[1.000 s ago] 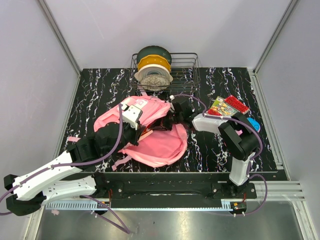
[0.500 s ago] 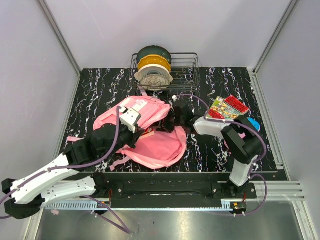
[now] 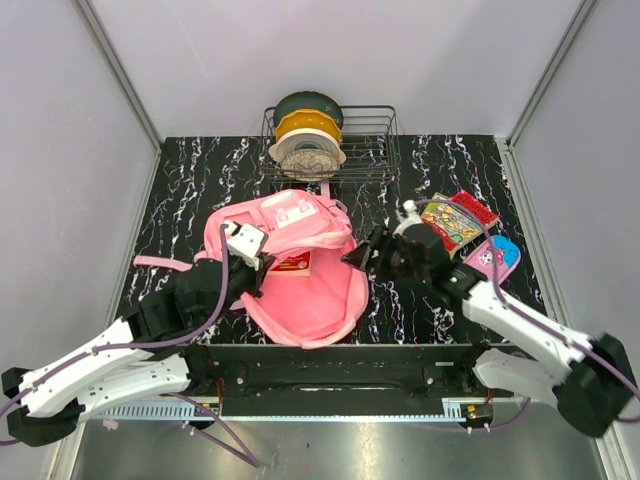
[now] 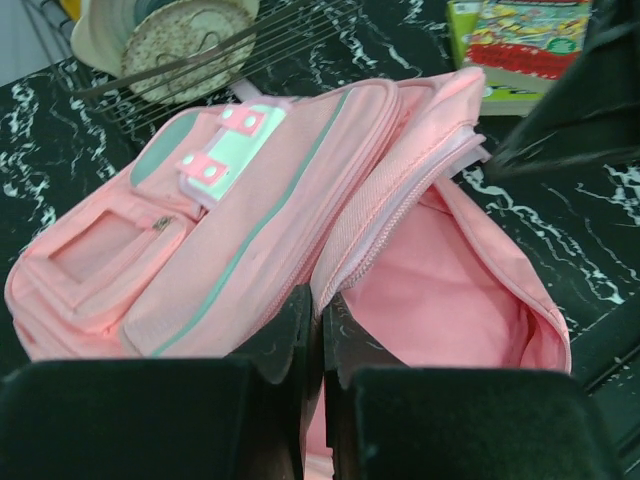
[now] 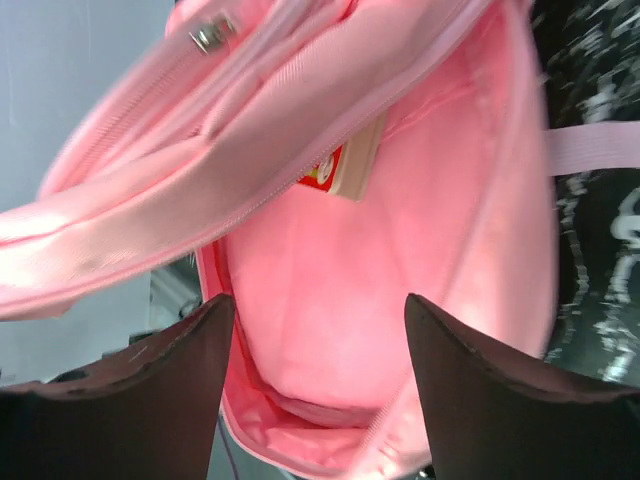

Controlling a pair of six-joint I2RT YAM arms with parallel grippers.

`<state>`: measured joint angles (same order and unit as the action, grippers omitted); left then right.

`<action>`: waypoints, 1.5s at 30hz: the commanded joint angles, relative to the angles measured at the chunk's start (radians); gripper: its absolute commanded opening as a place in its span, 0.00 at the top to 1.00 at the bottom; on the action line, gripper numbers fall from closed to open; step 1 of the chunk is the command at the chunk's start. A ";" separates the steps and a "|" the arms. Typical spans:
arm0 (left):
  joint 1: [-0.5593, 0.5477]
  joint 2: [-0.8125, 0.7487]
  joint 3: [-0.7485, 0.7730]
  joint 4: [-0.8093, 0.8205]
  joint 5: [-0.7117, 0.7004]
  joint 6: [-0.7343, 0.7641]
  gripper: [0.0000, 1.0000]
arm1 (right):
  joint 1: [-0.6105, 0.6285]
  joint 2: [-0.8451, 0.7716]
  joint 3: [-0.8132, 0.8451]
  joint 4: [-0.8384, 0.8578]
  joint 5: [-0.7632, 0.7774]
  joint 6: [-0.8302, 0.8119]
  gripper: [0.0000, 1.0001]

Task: Pack the student bag
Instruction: Place the book in the student bag, then pick up the book from the center of the board.

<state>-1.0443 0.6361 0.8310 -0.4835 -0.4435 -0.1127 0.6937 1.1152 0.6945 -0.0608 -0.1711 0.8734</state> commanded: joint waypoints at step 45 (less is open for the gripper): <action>0.012 0.024 0.043 0.072 -0.057 -0.031 1.00 | -0.935 0.584 0.171 -0.021 0.041 -0.180 0.11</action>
<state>-1.0386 0.6926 0.8482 -0.4858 -0.4759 -0.1390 -0.2321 1.6703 0.9047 -0.1566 -0.1181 0.7078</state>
